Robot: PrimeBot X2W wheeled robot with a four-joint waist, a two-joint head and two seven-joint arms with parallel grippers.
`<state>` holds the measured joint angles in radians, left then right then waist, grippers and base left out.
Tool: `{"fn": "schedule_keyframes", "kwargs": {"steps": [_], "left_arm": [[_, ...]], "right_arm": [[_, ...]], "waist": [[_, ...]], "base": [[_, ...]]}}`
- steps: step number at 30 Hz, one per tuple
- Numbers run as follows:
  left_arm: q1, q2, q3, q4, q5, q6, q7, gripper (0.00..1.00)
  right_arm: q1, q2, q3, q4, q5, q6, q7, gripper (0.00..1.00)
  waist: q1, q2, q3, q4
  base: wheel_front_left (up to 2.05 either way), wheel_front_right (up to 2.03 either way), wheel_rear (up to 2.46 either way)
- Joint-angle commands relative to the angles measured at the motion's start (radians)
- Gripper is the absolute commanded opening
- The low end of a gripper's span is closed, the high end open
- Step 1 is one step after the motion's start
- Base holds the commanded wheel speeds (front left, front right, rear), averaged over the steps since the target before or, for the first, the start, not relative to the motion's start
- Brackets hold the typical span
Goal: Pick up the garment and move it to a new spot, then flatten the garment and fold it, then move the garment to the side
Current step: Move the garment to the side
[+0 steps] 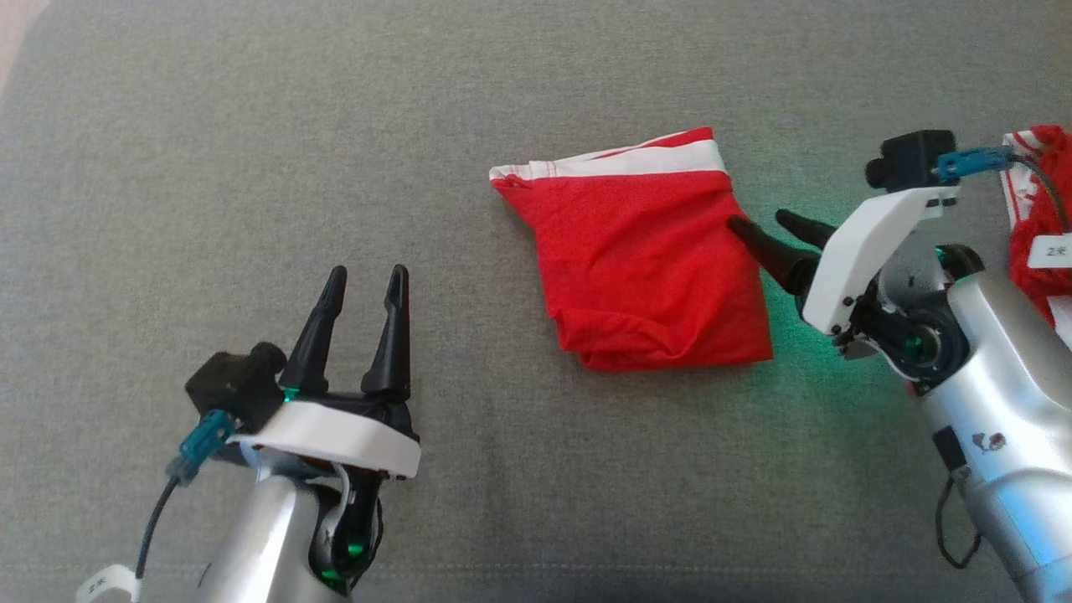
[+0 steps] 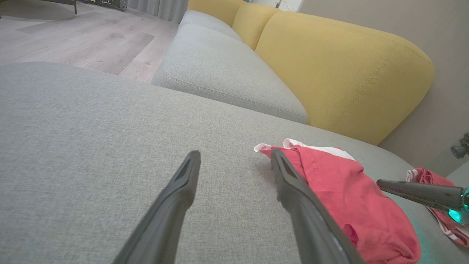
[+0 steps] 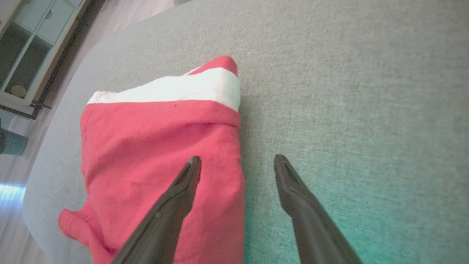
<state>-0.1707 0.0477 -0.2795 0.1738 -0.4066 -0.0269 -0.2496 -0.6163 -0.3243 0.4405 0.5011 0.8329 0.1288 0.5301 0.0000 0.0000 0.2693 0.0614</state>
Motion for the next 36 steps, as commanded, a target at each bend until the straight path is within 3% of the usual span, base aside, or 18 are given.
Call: {"fn": "schedule_keyframes", "kwargs": {"steps": [1,10,11,12,21,28,36], "left_arm": [[-0.035,0.003,0.023,-0.025,-0.010,0.001,-0.012,1.00],[-0.035,0.003,0.025,-0.026,-0.016,0.004,-0.012,1.00],[-0.035,0.003,0.026,-0.027,-0.016,0.004,-0.012,1.00],[-0.035,0.003,0.027,-0.026,-0.016,0.004,-0.012,1.00],[-0.035,0.003,0.037,-0.032,-0.008,0.006,-0.012,1.00],[-0.033,0.003,0.039,-0.038,0.001,-0.001,-0.012,1.00],[-0.043,0.003,0.031,-0.049,0.009,-0.008,-0.012,1.00]], "right_arm": [[-0.026,-0.008,0.027,-0.015,0.014,0.002,0.003,1.00],[-0.045,-0.013,0.101,0.051,0.060,0.002,0.025,1.00],[-0.047,-0.015,0.108,0.057,0.064,0.002,0.026,0.59],[-0.051,-0.017,0.112,0.063,0.066,0.002,0.021,0.00],[-0.092,-0.066,0.157,0.088,0.030,0.002,-0.103,0.00],[-0.136,-0.164,0.261,0.065,-0.078,0.002,-0.236,0.00],[-0.198,-0.320,0.379,0.053,-0.178,0.002,-0.295,0.00]], "waist": [[0.0000,0.0000,0.002,0.008],[0.0000,0.0000,0.001,0.023],[0.0000,0.0000,0.001,0.023],[0.0000,0.0000,0.001,0.022],[0.0000,0.0000,-0.005,0.003],[0.0000,0.0000,-0.013,-0.036],[0.0000,0.0000,-0.007,-0.091]], "base": [[0.00,0.00,0.00],[0.00,0.00,0.00],[0.00,0.00,0.00],[0.00,0.00,0.00],[0.00,0.00,0.00],[0.00,0.00,0.00],[0.00,0.00,0.00]]}}
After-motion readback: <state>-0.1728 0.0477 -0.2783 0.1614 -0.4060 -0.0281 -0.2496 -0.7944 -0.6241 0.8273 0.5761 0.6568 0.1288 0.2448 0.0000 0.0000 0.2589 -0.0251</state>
